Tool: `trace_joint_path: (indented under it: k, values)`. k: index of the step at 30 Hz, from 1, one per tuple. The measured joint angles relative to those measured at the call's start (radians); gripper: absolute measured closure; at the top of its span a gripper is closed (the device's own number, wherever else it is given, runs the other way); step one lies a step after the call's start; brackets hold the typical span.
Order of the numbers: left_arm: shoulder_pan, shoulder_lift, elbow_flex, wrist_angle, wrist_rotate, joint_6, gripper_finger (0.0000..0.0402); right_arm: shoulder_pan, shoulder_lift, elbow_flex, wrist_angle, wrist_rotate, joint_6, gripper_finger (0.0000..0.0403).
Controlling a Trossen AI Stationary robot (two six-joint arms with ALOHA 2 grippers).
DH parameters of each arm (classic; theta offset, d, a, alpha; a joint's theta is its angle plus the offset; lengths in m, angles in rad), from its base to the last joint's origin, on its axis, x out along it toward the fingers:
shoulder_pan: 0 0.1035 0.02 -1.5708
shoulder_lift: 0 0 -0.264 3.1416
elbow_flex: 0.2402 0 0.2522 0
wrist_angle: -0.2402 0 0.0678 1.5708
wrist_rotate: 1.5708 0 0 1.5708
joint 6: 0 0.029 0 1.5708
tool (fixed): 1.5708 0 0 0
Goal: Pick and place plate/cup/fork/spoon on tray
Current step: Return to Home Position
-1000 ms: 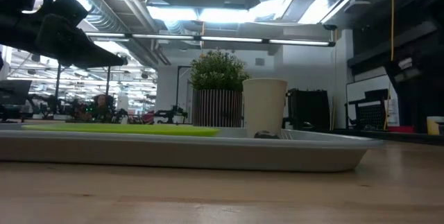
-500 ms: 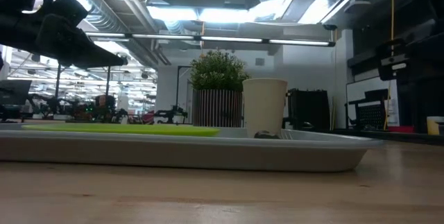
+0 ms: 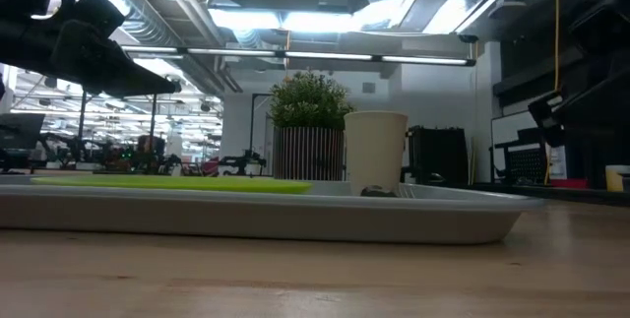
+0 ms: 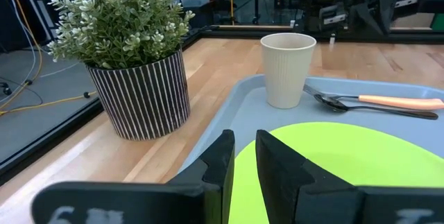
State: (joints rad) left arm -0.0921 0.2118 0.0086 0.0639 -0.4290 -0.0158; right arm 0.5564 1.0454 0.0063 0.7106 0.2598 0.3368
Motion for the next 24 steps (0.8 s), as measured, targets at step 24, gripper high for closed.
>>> trace_joint_path:
  k: [24]
  values:
    - [0.0,0.0,0.0,0.0,0.0,0.0,0.0348,0.0,-0.395,0.0,-0.364,-0.08,-0.153,0.0351]
